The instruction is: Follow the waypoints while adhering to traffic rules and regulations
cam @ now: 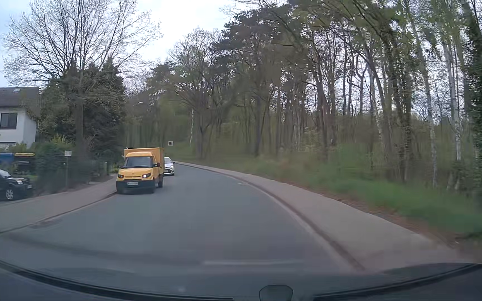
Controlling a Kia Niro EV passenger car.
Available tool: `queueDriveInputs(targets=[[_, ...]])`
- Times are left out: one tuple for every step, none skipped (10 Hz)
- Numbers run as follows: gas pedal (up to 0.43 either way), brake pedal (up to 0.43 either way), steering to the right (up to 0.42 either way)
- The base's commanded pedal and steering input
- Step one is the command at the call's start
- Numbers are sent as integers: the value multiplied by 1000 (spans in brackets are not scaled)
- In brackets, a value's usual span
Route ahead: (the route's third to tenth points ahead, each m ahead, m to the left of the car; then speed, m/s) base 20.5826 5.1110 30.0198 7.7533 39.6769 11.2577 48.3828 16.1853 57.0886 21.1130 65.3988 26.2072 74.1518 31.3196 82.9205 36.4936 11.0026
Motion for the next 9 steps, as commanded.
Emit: queueDriveInputs(targets=[[157,0,-16],[157,0,-20],[157,0,-23],[157,0,-28],[157,0,-38],[157,0,-43],[157,0,-44],[150,0,-45],[150,0,-46]])
